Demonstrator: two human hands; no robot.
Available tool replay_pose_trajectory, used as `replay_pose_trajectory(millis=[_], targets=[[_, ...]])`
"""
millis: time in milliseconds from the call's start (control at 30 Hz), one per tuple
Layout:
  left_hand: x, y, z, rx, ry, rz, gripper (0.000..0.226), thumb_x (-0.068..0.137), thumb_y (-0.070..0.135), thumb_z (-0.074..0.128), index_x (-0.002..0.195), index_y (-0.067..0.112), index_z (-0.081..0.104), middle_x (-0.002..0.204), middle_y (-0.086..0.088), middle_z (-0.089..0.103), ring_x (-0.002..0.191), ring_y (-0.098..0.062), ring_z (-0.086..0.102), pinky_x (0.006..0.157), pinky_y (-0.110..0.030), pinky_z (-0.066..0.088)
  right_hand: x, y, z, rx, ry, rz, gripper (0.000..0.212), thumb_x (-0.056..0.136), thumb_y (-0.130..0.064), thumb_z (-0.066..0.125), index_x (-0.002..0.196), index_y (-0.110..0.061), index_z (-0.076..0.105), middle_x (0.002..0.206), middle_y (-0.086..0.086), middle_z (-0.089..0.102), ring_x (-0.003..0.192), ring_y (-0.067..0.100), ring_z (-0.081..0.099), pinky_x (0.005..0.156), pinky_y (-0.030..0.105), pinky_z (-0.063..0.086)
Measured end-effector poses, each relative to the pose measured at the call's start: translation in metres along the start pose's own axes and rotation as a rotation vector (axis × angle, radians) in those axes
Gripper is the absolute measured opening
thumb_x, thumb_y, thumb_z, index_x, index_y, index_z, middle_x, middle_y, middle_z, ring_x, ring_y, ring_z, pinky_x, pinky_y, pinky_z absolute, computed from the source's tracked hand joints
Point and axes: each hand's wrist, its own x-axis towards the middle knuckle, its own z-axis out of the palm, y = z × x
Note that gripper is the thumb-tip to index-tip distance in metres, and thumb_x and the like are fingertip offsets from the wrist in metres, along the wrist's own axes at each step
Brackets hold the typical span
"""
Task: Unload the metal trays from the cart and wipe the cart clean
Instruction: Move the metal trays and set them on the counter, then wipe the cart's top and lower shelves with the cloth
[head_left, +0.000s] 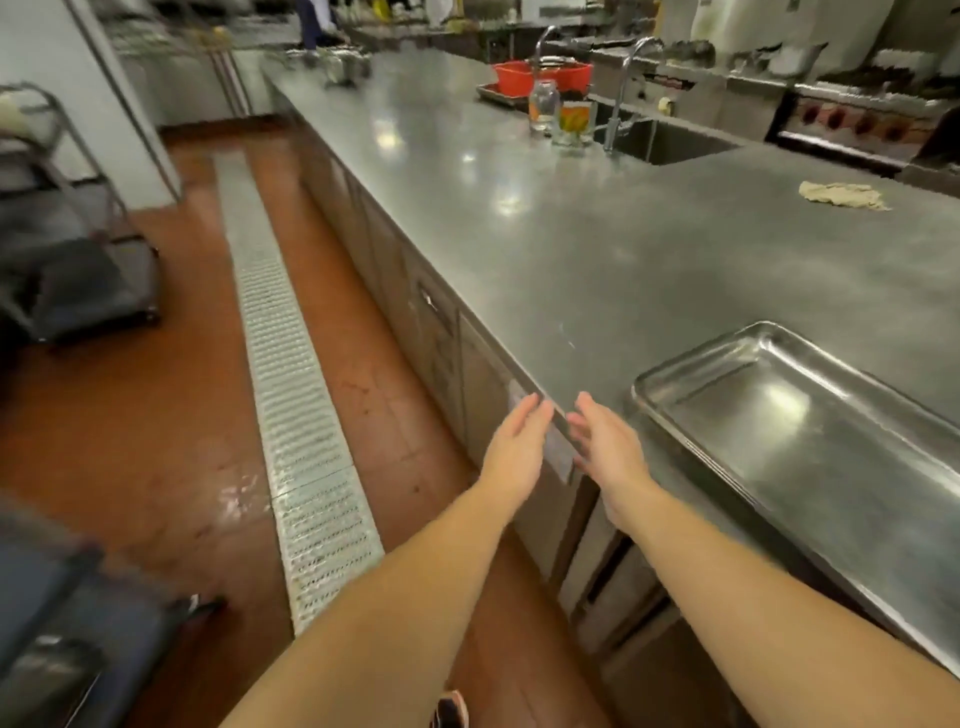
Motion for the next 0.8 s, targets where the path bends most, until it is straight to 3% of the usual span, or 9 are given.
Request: replay_pose_trajectory(millis=[133, 333, 467, 567, 633, 700, 800], targets=[[-0.049, -0.018, -0.066, -0.021, 0.193, -0.003, 0.051, 0.093, 0.051, 0.049, 0.14, 0.033, 0.043, 0.143, 0.01, 0.045, 0.129, -0.01, 0.042, 0.111, -0.042, 0.032, -0.042, 0.014, 0.06, -0.078, -0.221, -0.008, 0.018, 0.094, -0.05, 0.049, 0.087, -0.036, 0.058, 0.111, -0.01, 0.062, 0.108, 0.009, 0.056, 0.098, 0.035, 0.045], [-0.121, -0.038, -0.156, -0.027, 0.411, -0.019, 0.053, 0.09, 0.059, 0.047, 0.139, 0.04, 0.041, 0.141, 0.012, 0.045, 0.127, -0.011, 0.044, 0.109, -0.043, 0.035, -0.101, 0.031, 0.146, -0.159, -0.468, -0.027, 0.021, 0.092, -0.05, 0.052, 0.106, -0.036, 0.058, 0.106, -0.015, 0.061, 0.101, 0.005, 0.057, 0.094, 0.032, 0.047], [-0.173, -0.058, -0.214, -0.038, 0.527, -0.046, 0.055, 0.088, 0.062, 0.047, 0.138, 0.041, 0.042, 0.141, 0.014, 0.046, 0.127, -0.012, 0.045, 0.108, -0.045, 0.036, -0.152, 0.048, 0.204, -0.211, -0.609, -0.044, 0.012, 0.091, -0.046, 0.054, 0.084, -0.038, 0.061, 0.099, -0.02, 0.064, 0.098, 0.001, 0.059, 0.092, 0.033, 0.048], [-0.216, -0.075, -0.26, -0.052, 0.61, -0.038, 0.058, 0.085, 0.062, 0.049, 0.138, 0.04, 0.043, 0.136, 0.018, 0.048, 0.123, -0.01, 0.047, 0.105, -0.044, 0.04, -0.197, 0.064, 0.248, -0.243, -0.733, -0.042, 0.011, 0.093, -0.045, 0.054, 0.093, -0.038, 0.062, 0.108, -0.016, 0.063, 0.1, 0.0, 0.058, 0.085, 0.029, 0.048], [-0.248, -0.085, -0.29, -0.045, 0.666, -0.036, 0.057, 0.085, 0.06, 0.049, 0.138, 0.039, 0.044, 0.123, 0.027, 0.05, 0.118, -0.009, 0.049, 0.099, -0.038, 0.044, -0.229, 0.075, 0.276, -0.264, -0.79, -0.031, 0.02, 0.093, -0.044, 0.053, 0.107, -0.032, 0.063, 0.116, -0.012, 0.06, 0.107, 0.006, 0.056, 0.094, 0.034, 0.046], [-0.281, -0.092, -0.321, -0.051, 0.707, -0.032, 0.053, 0.09, 0.057, 0.048, 0.139, 0.038, 0.043, 0.11, 0.033, 0.051, 0.113, -0.009, 0.052, 0.094, -0.034, 0.044, -0.263, 0.081, 0.303, -0.299, -0.832, -0.055, 0.017, 0.093, -0.045, 0.053, 0.099, -0.032, 0.063, 0.113, -0.012, 0.06, 0.112, 0.012, 0.055, 0.102, 0.04, 0.043], [-0.337, -0.098, -0.374, -0.034, 0.762, -0.004, 0.052, 0.092, 0.054, 0.049, 0.14, 0.036, 0.042, 0.131, 0.019, 0.05, 0.115, -0.003, 0.047, 0.103, -0.034, 0.039, -0.321, 0.083, 0.348, -0.294, -0.872, -0.106, 0.014, 0.092, -0.047, 0.054, 0.086, -0.035, 0.059, 0.105, -0.012, 0.062, 0.109, 0.013, 0.057, 0.103, 0.043, 0.044]])
